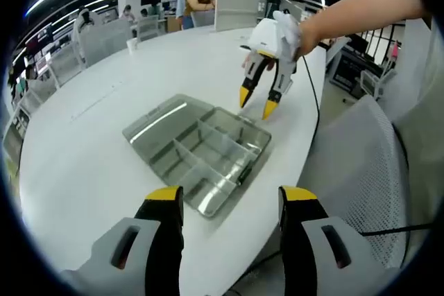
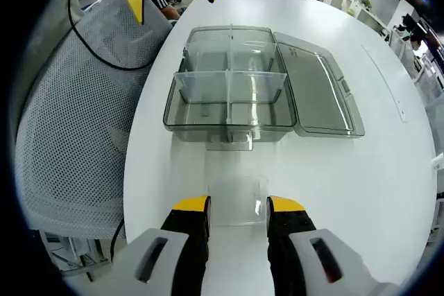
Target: Insert the divider into the dual guide fixture by aligning both edges with the guide slots and pushing it downward to the bottom, including one-sided entry, uneven engagement, binding, and posture correction.
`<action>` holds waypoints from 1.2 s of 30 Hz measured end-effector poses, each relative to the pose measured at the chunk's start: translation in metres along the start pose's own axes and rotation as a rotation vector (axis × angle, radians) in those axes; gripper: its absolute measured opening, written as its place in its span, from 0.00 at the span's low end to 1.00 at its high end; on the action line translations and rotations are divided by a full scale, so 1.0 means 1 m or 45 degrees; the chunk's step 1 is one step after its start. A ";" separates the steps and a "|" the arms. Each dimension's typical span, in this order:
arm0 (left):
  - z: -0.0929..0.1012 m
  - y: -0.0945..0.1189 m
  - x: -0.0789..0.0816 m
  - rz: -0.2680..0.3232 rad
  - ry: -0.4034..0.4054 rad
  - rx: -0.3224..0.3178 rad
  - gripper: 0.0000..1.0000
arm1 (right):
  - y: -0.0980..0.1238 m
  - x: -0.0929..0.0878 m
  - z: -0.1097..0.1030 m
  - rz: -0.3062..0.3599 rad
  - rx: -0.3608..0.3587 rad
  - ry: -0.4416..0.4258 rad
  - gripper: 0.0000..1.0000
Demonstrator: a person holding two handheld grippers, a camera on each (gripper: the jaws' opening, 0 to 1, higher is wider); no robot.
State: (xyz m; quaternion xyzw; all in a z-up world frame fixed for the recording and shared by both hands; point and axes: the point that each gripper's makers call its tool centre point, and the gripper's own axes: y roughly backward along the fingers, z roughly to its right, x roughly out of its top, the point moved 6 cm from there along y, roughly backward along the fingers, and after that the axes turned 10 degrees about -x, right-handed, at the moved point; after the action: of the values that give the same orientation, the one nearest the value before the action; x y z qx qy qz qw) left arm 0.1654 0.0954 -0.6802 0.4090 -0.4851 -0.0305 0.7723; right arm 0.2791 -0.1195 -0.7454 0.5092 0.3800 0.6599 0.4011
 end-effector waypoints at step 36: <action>0.013 -0.014 0.021 0.086 0.083 -0.091 0.33 | 0.049 0.077 -0.039 0.190 -0.135 0.088 0.28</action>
State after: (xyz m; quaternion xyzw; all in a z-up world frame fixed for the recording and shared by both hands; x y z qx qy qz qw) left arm 0.1710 0.0688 -0.6716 0.3654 -0.4719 -0.0082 0.8023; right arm 0.2218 -0.0721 -0.6801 0.4911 0.3193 0.7243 0.3637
